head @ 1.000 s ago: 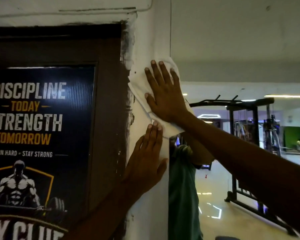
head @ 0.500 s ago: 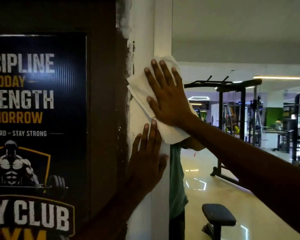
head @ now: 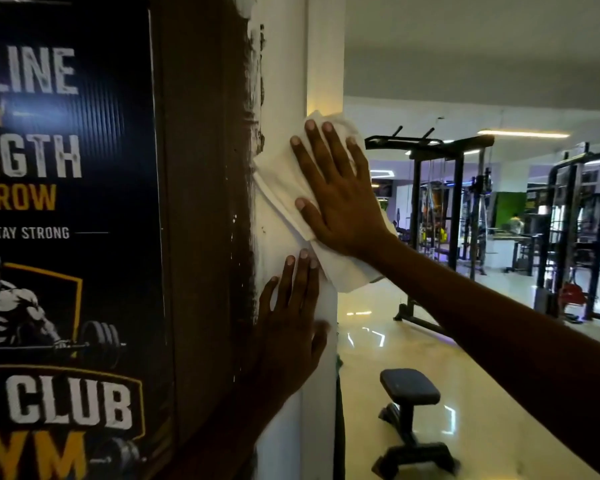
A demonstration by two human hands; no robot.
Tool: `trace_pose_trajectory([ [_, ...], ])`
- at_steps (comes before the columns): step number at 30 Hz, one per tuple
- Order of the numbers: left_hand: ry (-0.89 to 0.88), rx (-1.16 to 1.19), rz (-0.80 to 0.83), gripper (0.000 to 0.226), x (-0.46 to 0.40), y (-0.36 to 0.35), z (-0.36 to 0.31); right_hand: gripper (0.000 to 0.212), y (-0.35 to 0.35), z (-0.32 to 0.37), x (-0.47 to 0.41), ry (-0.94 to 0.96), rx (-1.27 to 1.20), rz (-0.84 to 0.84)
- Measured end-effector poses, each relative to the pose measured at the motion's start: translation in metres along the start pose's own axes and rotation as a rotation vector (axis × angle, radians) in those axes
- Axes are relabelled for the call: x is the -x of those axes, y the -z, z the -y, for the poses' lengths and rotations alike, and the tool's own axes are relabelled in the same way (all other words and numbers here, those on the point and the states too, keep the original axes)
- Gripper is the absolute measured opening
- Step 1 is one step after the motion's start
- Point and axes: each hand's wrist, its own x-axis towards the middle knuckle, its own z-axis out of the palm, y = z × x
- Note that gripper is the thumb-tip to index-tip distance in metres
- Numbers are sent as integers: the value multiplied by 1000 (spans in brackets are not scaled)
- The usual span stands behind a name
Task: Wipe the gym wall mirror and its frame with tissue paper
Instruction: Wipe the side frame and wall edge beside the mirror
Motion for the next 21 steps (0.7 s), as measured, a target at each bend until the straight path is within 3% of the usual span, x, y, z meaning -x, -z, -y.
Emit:
trace_pose_trajectory([
  [5, 0, 24, -35, 86, 13, -5, -5, 79, -2, 1, -8, -48, -29, -62],
  [10, -1, 58, -59, 75, 33, -19, -9, 78, -15, 30, 64, 3, -5, -9],
  [16, -13, 22, -45, 82, 78, -34, -15, 78, -19, 31, 71, 18, -1, -57],
  [21, -33, 37, -125, 75, 98, -52, -16, 78, -34, 49, 102, -16, -20, -124],
])
